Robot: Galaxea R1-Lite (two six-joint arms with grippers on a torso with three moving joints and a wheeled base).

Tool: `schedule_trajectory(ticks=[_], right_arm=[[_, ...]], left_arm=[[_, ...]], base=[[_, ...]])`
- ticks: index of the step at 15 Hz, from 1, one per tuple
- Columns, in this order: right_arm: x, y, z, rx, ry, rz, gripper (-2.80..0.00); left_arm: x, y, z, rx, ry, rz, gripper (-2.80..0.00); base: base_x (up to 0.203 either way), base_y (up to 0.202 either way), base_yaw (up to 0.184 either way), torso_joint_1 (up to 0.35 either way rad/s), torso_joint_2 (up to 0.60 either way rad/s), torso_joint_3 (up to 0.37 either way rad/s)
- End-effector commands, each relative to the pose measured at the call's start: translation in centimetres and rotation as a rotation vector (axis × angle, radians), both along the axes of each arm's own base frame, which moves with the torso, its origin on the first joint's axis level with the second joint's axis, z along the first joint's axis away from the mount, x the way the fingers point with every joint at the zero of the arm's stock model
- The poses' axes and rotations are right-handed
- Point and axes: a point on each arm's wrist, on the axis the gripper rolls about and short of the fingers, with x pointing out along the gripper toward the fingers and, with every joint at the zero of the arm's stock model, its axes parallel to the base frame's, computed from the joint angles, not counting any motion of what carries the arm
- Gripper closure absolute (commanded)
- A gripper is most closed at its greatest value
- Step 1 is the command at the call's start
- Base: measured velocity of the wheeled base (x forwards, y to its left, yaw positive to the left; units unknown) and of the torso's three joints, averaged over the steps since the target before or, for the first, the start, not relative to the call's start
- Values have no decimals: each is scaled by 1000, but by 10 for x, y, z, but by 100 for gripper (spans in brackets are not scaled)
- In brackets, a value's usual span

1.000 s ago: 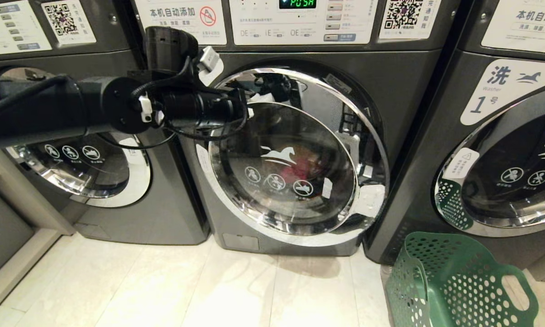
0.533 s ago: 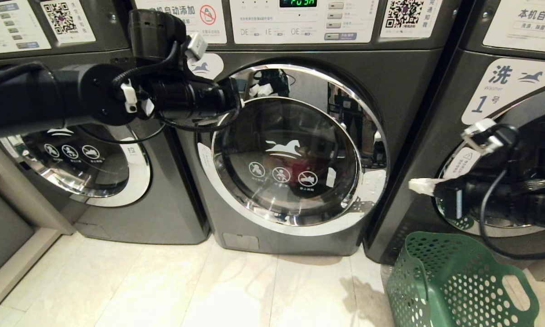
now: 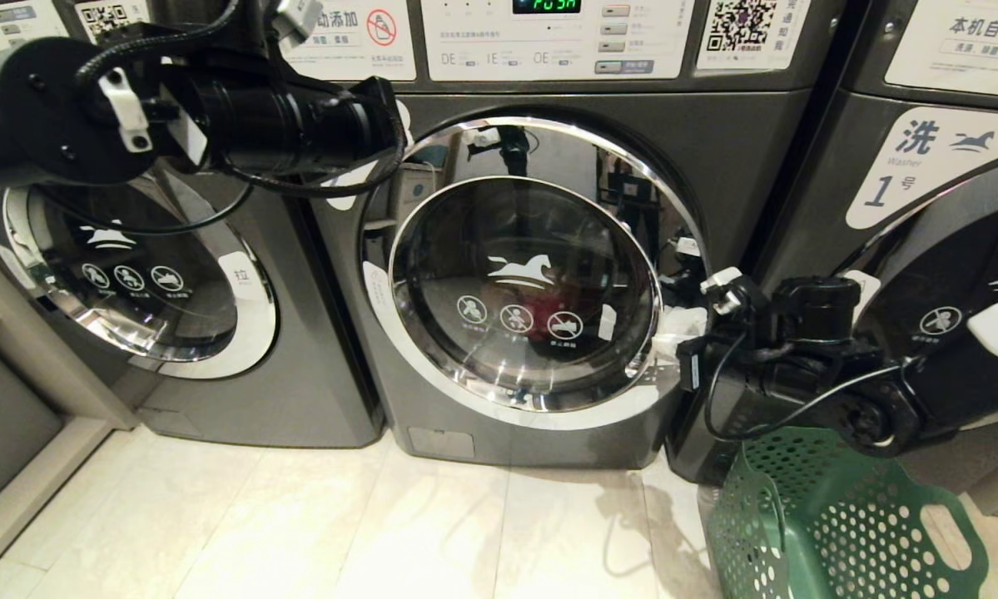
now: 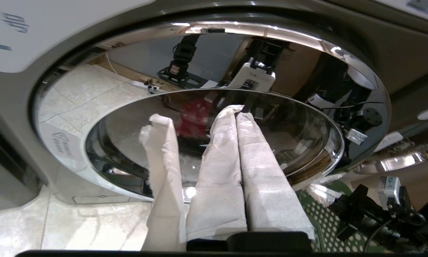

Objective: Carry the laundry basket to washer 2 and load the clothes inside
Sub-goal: Press the washing machine door tightly with the right hand

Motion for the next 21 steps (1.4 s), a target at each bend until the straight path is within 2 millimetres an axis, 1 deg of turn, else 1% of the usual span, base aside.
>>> schedule_trajectory(ticks=[1, 3, 5, 8, 10, 11, 13, 14, 17, 18, 21], right_arm=[[25, 4, -22, -5, -25, -46, 0], [37, 6, -20, -8, -80, -96, 0], [49, 6, -13, -3, -151, -162, 0], [62, 8, -15, -4, -184, -195, 0], [71, 9, -13, -4, -235, -245, 0], [74, 9, -14, -5, -247, -252, 0], [75, 7, -15, -7, -246, -260, 0], [77, 5, -17, -12, -243, -284, 0], [78, 2, -15, -13, -260, -329, 0], [74, 1, -9, -11, -267, -333, 0], [53, -2, -8, -21, -221, -325, 0]], left_arm=[[-17, 9, 16, -15, -28, 7, 0], [-26, 15, 26, -26, -54, 64, 0], [-38, 22, 37, -52, -77, 106, 0], [-55, 32, 48, -65, -81, 121, 0], [-64, 39, 55, -74, -103, 180, 0], [-73, 44, 61, -81, -116, 204, 0], [-91, 53, 67, -81, -116, 217, 0], [-98, 58, 66, -76, -107, 221, 0], [-113, 68, 64, -70, -99, 236, 0], [-115, 69, 65, -71, -102, 237, 0], [-120, 71, 67, -75, -109, 237, 0]], base=[[0, 0, 0, 0, 0, 0], [0, 0, 0, 0, 0, 0], [0, 0, 0, 0, 0, 0], [0, 0, 0, 0, 0, 0], [0, 0, 0, 0, 0, 0], [0, 0, 0, 0, 0, 0], [0, 0, 0, 0, 0, 0], [0, 0, 0, 0, 0, 0], [0, 0, 0, 0, 0, 0], [0, 0, 0, 0, 0, 0], [0, 0, 0, 0, 0, 0]])
